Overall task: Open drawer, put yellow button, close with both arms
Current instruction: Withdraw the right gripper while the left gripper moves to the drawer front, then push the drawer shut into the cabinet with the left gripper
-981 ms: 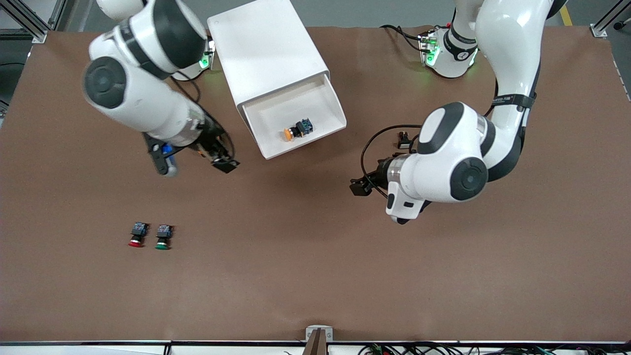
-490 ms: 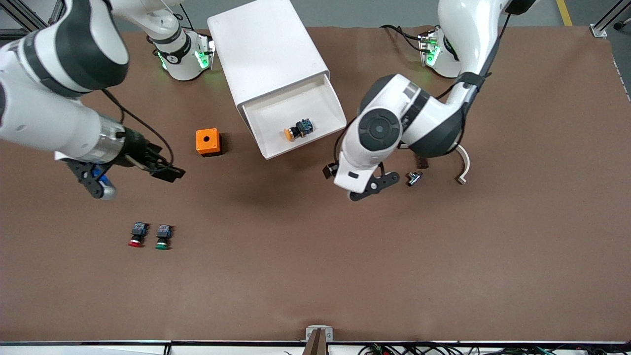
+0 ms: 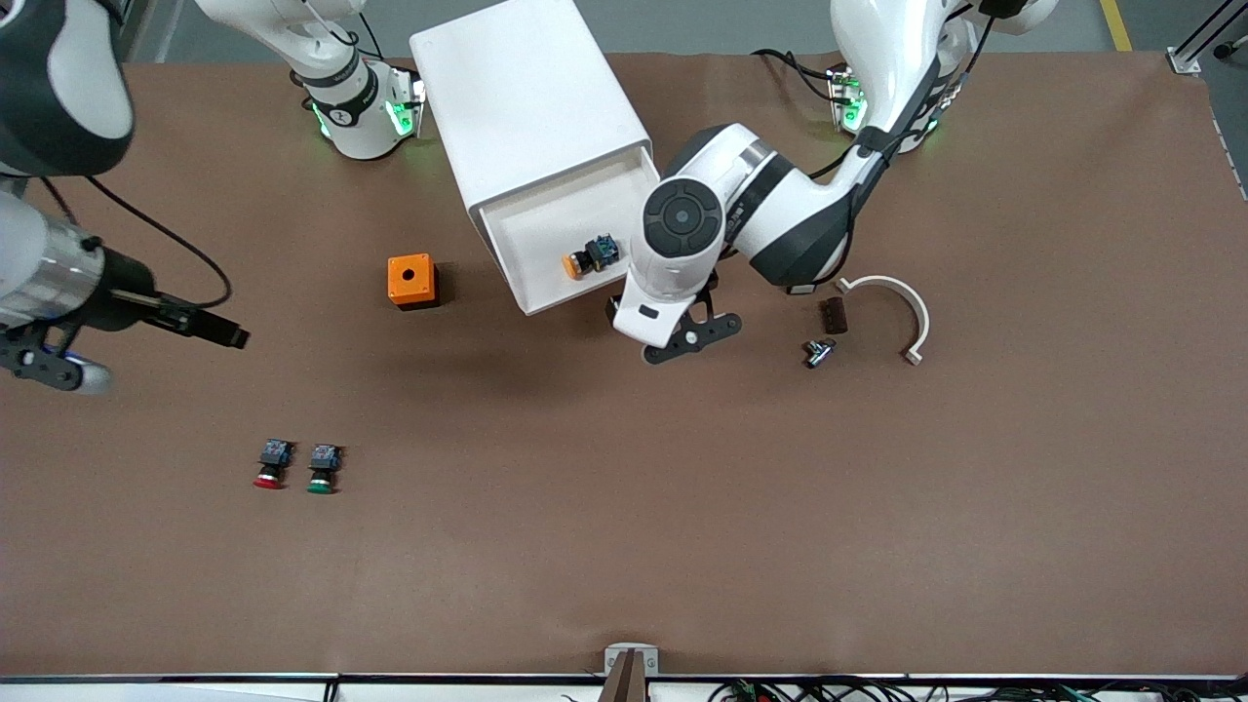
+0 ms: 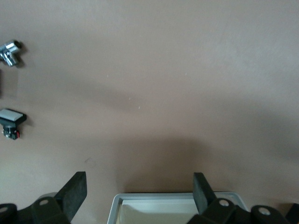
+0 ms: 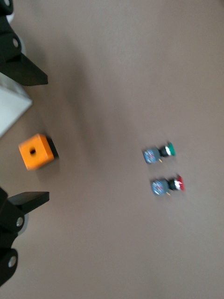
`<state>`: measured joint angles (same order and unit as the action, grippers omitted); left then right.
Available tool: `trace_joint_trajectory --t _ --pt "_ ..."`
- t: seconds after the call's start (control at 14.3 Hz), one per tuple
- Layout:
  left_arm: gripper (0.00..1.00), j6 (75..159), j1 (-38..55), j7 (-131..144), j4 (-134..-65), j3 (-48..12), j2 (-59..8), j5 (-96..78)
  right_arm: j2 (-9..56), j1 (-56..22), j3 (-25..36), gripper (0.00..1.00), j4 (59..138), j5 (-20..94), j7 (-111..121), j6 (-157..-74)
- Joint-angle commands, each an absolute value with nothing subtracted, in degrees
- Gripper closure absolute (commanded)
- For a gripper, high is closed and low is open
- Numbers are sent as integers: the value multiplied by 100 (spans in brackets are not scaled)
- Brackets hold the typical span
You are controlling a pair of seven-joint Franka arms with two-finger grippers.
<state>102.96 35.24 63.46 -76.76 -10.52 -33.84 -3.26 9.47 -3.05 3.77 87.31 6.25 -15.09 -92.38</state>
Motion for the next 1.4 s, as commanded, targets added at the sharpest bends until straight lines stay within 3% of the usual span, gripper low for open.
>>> trace_joint_trajectory --t 0.0,0.35,1.33 --pt "0 10555 3691 6504 -8156 -1037 -3111 -211 782 157 272 0 8771 396 -443 -9193" --pt "0 10644 3788 6784 -8156 -1186 -3138 -334 554 334 272 0 8789 -228 483 -9229" --pt "0 10644 4192 7532 -8288 -1362 -3208 -1599 448 571 281 0 8736 -141 1046 -9193"
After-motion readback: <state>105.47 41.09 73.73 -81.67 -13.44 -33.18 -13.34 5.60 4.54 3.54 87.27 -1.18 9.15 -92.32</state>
